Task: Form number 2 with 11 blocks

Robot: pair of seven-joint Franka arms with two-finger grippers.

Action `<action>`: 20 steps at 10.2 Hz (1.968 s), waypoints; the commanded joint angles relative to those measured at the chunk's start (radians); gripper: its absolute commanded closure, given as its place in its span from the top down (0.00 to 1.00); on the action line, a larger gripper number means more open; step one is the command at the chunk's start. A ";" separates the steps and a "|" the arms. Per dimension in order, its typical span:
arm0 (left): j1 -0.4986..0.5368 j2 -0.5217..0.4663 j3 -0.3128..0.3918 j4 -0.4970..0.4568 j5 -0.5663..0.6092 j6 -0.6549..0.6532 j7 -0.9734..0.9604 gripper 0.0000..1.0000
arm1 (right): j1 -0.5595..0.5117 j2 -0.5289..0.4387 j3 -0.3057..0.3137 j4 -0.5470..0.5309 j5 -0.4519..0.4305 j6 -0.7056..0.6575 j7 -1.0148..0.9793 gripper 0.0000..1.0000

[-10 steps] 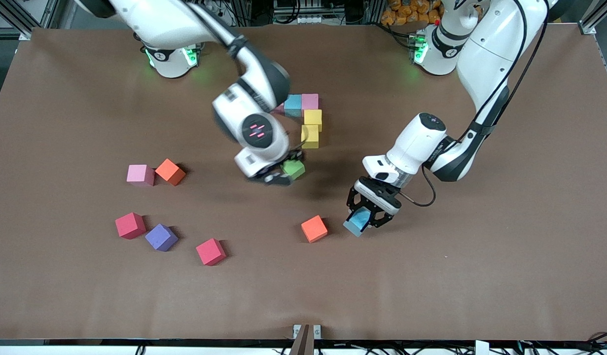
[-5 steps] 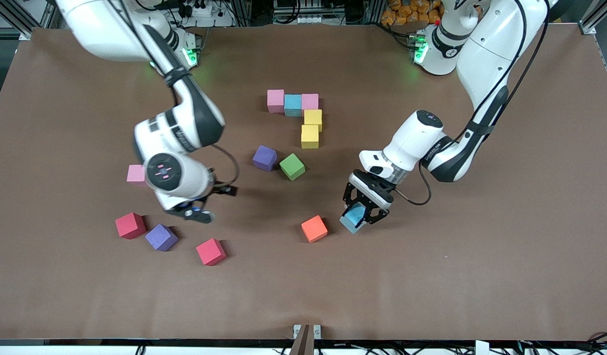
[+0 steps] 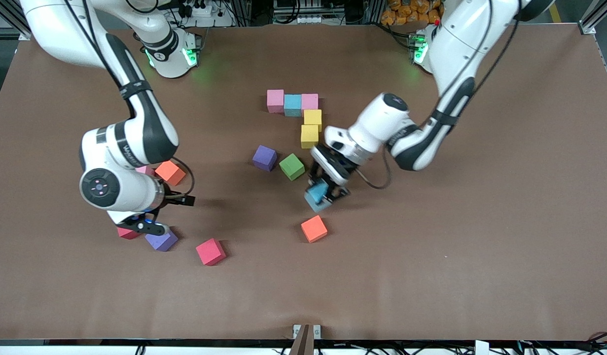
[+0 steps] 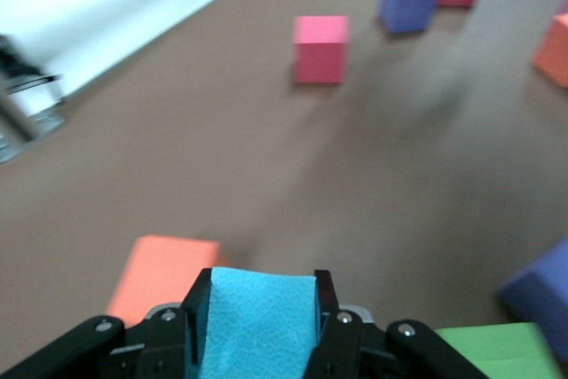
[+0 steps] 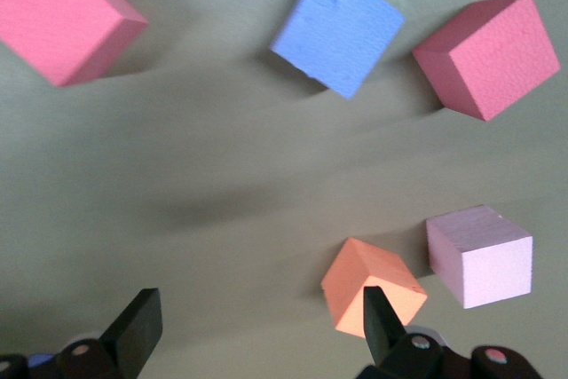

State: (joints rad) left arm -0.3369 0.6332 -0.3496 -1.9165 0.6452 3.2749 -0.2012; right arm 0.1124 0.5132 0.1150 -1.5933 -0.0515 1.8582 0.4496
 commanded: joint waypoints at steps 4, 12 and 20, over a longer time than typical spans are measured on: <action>-0.181 0.034 -0.003 0.151 -0.052 -0.182 -0.015 0.13 | -0.002 -0.208 -0.109 -0.385 -0.010 0.177 0.043 1.00; -0.205 0.031 -0.176 0.015 -0.056 -0.248 -0.014 0.13 | -0.055 -0.229 -0.126 -0.471 0.086 0.259 0.360 1.00; -0.100 -0.043 -0.278 -0.105 -0.047 -0.398 0.014 0.14 | -0.048 -0.222 -0.066 -0.450 0.147 0.272 0.357 1.00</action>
State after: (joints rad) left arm -0.4709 0.6298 -0.5955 -1.9958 0.6037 2.9310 -0.2066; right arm 0.0683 0.3163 0.0147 -2.0340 0.0794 2.1183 0.7964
